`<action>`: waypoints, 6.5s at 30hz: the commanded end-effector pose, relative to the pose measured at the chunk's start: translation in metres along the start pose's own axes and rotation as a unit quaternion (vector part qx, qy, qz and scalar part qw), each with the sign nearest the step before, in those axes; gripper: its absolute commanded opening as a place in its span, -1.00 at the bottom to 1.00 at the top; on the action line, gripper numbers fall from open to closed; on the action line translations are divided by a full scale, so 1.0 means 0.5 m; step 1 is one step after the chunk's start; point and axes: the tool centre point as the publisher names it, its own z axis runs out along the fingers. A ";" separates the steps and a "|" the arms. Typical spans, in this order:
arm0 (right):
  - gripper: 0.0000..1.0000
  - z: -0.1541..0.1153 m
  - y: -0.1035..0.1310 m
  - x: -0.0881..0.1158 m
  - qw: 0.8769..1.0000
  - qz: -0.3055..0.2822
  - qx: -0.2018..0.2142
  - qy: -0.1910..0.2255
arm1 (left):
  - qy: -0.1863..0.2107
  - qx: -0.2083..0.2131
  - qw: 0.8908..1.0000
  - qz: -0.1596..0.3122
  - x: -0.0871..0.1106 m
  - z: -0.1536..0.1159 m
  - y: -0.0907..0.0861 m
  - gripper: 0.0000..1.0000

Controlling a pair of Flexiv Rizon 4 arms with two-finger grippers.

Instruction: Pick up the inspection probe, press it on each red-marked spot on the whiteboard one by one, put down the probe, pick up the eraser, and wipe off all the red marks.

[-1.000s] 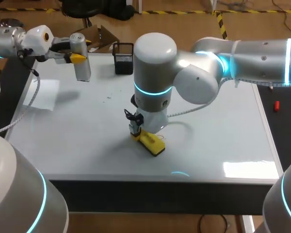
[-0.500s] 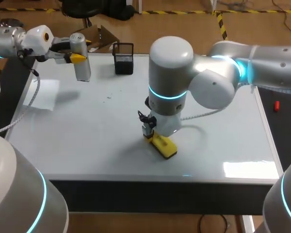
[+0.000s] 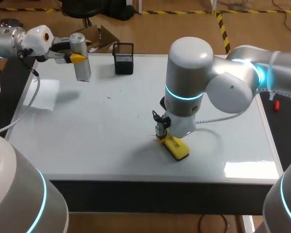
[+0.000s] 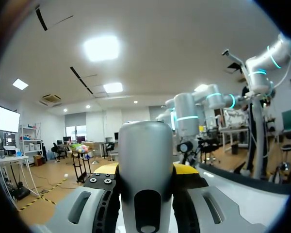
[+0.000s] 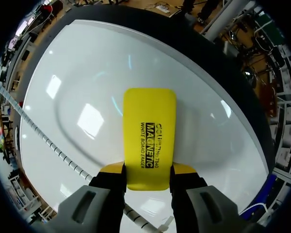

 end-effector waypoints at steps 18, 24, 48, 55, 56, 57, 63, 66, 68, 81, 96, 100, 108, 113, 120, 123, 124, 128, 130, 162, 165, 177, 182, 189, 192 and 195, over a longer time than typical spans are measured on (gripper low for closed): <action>-1.00 -0.093 -0.074 -0.052 0.998 -0.044 0.043 0.034 | -0.002 -0.003 1.000 0.000 0.003 0.003 -0.005 -1.00; -1.00 -0.076 -0.114 -0.101 0.996 -0.058 0.056 0.031 | -0.002 -0.003 1.000 0.000 0.003 0.003 -0.005 -1.00; -1.00 0.039 -0.124 -0.115 0.993 -0.083 0.081 0.016 | -0.002 -0.003 1.000 0.000 0.003 0.003 -0.005 -1.00; -1.00 0.053 -0.091 -0.071 0.994 -0.073 0.081 0.022 | -0.002 -0.003 1.000 0.000 0.003 0.003 -0.005 -1.00; -1.00 0.054 -0.087 -0.064 0.994 -0.072 0.080 0.024 | -0.002 -0.003 1.000 0.000 0.003 0.003 -0.005 -1.00; -1.00 0.055 -0.082 -0.059 0.994 -0.070 0.079 0.025 | -0.002 -0.003 1.000 0.000 0.003 0.003 -0.005 -1.00; -1.00 0.061 -0.061 -0.035 0.995 -0.065 0.070 0.025 | -0.002 -0.003 1.000 0.000 0.003 0.003 -0.005 -1.00; -1.00 0.066 -0.055 -0.028 0.995 -0.066 0.066 0.021 | -0.002 -0.003 1.000 0.000 0.003 0.003 -0.005 -1.00; -1.00 0.070 -0.050 -0.023 0.996 -0.063 0.064 0.020 | -0.002 -0.003 1.000 0.000 0.003 0.003 -0.005 -1.00; -1.00 0.077 -0.017 0.010 0.997 -0.047 0.055 0.019 | -0.002 -0.003 1.000 0.000 0.003 0.003 -0.005 -1.00; -1.00 0.058 0.006 0.023 0.998 -0.034 0.042 0.031 | -0.002 -0.003 1.000 0.000 0.003 0.003 -0.005 -1.00; -1.00 0.041 0.005 0.024 0.998 -0.032 0.033 0.035 | -0.002 -0.003 1.000 0.000 0.003 0.003 -0.005 -1.00; -1.00 -0.032 -0.011 0.025 0.997 -0.036 0.051 0.040 | -0.002 -0.003 1.000 0.000 0.003 0.003 -0.005 -1.00; -1.00 -0.066 -0.027 0.035 0.997 -0.040 0.054 0.037 | -0.002 -0.003 1.000 0.000 0.003 0.003 -0.005 -1.00; -1.00 -0.089 -0.061 0.072 0.998 -0.040 0.050 0.000 | -0.002 -0.003 1.000 0.000 0.003 0.003 -0.005 -1.00; -1.00 -0.097 -0.082 0.095 0.998 -0.037 0.054 -0.022 | -0.002 -0.003 1.000 0.000 0.003 0.003 -0.005 -1.00; -1.00 -0.098 -0.090 0.104 0.998 -0.037 0.052 -0.024 | -0.002 -0.003 1.000 0.000 0.003 0.003 -0.005 -1.00; -1.00 -0.107 -0.123 0.137 0.998 -0.029 0.046 -0.033 | -0.002 -0.003 1.000 0.000 0.003 0.003 -0.005 -1.00; -1.00 -0.112 -0.140 0.151 0.998 -0.029 0.043 -0.047 | -0.002 -0.003 1.000 0.000 0.003 0.003 -0.005 -1.00; -1.00 -0.102 -0.489 0.268 0.995 0.071 -0.033 -0.062 | -0.002 -0.003 1.000 0.000 0.003 0.003 -0.005 -1.00; -1.00 -0.101 -0.509 0.264 0.993 0.093 -0.028 -0.066 | -0.002 -0.003 1.000 0.000 0.003 0.003 -0.005 -1.00; -1.00 -0.079 -0.577 0.281 0.984 0.164 -0.044 -0.057 | -0.002 -0.003 1.000 0.000 0.003 0.003 -0.005 -1.00; -1.00 -0.065 -0.590 0.287 0.978 0.191 -0.044 -0.063 | -0.002 -0.003 1.000 0.000 0.003 0.003 -0.005 -1.00; -1.00 -0.044 -0.599 0.275 0.973 0.219 -0.039 -0.063 | -0.002 -0.003 1.000 0.000 0.003 0.003 -0.005 -1.00; -1.00 -0.033 -0.601 0.273 0.971 0.230 -0.039 -0.058 | -0.002 -0.003 1.000 0.000 0.003 0.003 -0.005 -1.00; -1.00 -0.026 -0.602 0.272 0.970 0.233 -0.041 -0.051 | -0.002 -0.003 1.000 0.000 0.003 0.003 -0.005 -1.00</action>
